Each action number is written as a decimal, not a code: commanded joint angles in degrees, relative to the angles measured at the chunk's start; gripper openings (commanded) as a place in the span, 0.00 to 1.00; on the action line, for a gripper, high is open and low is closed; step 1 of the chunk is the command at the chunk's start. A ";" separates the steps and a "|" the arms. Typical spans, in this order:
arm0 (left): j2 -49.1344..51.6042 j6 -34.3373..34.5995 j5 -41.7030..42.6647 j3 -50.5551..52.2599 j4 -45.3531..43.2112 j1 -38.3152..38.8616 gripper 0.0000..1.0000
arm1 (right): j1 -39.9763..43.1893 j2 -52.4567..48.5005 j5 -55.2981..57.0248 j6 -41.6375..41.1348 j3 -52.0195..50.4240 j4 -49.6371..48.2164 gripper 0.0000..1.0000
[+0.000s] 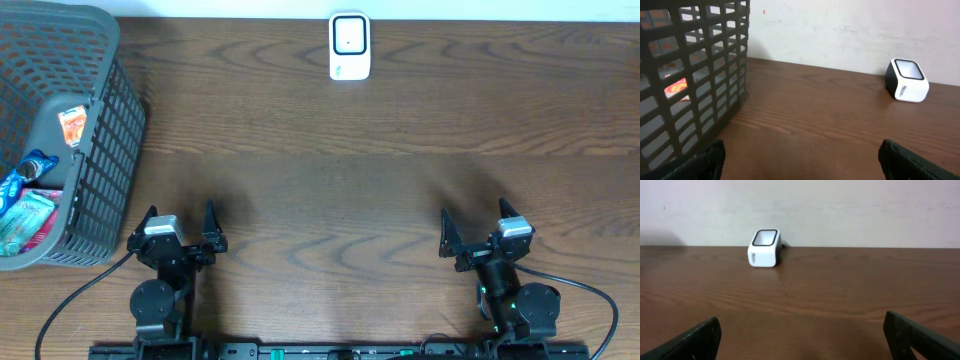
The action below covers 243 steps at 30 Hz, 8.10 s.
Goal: Scan the item barcode
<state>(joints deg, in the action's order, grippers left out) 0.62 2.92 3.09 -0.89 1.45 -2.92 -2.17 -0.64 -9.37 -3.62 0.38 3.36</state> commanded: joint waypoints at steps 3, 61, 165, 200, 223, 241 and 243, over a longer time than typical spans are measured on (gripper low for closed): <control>-0.39 -0.74 0.48 0.66 2.38 -0.28 0.98 | -0.28 0.26 0.07 0.50 -0.09 0.26 0.99; -0.28 34.84 17.66 0.61 1.01 0.37 0.98 | -0.28 0.26 0.07 0.50 -0.09 0.24 0.99; 104.50 2.08 -24.83 -78.93 47.25 -31.21 0.98 | -0.28 0.26 0.07 0.50 -0.09 0.26 0.99; 80.65 4.90 -1.97 -82.73 33.79 -34.62 0.07 | -0.28 0.26 0.07 0.48 -0.07 0.24 0.99; 94.90 5.42 -14.29 -80.81 41.83 -34.64 0.98 | -0.28 0.26 0.07 0.50 -0.07 0.24 0.99; 109.04 5.51 -17.94 -80.87 42.25 -34.67 0.07 | -0.28 0.26 0.07 0.48 -0.09 0.26 0.99; 107.82 5.53 -17.90 -80.89 42.49 -34.67 0.07 | -0.28 0.26 0.07 0.50 -0.09 0.24 0.99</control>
<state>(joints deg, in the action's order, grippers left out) 108.12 8.12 -16.01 -82.61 42.68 -37.19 -2.17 -0.69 -9.34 -3.60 0.38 3.36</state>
